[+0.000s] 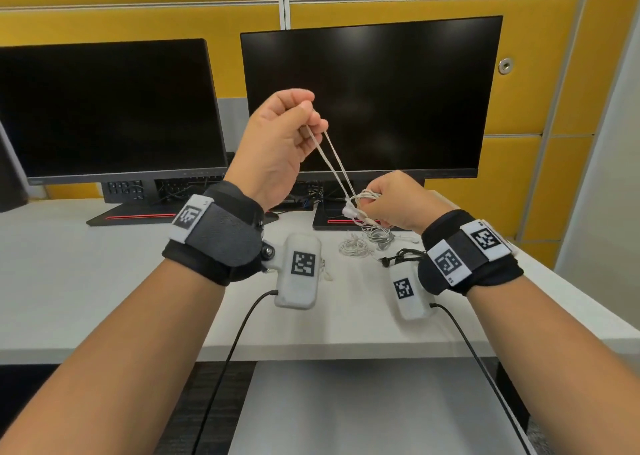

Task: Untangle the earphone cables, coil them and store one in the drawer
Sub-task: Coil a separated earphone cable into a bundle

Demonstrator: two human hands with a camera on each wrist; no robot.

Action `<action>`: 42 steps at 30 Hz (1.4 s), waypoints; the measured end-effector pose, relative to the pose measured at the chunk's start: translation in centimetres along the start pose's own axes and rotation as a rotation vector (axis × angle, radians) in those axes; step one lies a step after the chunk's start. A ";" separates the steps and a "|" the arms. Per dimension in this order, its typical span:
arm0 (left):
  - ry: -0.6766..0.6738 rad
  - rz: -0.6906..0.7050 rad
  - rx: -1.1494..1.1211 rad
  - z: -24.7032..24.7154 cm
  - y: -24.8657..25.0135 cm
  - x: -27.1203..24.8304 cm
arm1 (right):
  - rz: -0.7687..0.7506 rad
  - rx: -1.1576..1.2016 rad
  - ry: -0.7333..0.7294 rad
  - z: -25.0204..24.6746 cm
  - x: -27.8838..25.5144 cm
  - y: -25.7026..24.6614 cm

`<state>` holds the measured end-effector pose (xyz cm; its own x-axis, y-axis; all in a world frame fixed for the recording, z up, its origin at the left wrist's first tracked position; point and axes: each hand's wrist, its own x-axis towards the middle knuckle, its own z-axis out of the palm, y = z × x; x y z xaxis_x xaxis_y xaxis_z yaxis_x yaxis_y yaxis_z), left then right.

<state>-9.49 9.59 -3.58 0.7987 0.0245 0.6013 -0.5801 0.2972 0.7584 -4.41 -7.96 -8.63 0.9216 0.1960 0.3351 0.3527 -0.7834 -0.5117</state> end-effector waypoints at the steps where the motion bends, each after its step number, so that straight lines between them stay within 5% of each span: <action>1: 0.012 0.003 -0.002 -0.1 -0.1 0.0 | 0.005 -0.007 0.000 0.1 0.1 -0.1; 10: -0.106 -0.018 0.406 -0.1 -1.7 -0.4 | 0.010 0.139 0.019 0.3 -0.4 -0.4; 16: -0.078 -0.001 0.457 -0.2 -1.6 -0.4 | -0.010 0.101 -0.018 0.6 -0.7 -0.2; 19: -0.082 -0.097 0.559 -0.3 -0.9 -0.4 | -0.011 0.055 -0.008 0.9 -0.5 0.3; 22: -0.131 -0.200 0.929 -0.6 -1.3 -0.5 | 0.012 0.038 0.015 0.7 -0.2 0.7; 26: -0.362 -0.389 1.369 -1.3 -3.2 -1.0 | 0.012 0.002 0.006 0.2 -0.2 0.3; 30: -0.486 -0.521 1.512 -1.7 -4.0 -1.6 | 0.023 -0.024 0.019 -0.2 -0.4 0.1; 38: -0.585 -0.527 1.182 -2.8 -3.0 -1.7 | 0.009 0.075 -0.002 -0.8 -0.5 0.0; 42: -0.637 -0.578 0.832 -3.1 -1.7 -2.5 | -0.014 0.119 0.002 -1.3 -0.4 -0.1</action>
<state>-9.94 12.00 -7.17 0.8886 -0.4566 -0.0441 -0.2745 -0.6062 0.7465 -5.01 -8.72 -7.68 0.9162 0.2047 0.3446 0.3822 -0.7048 -0.5976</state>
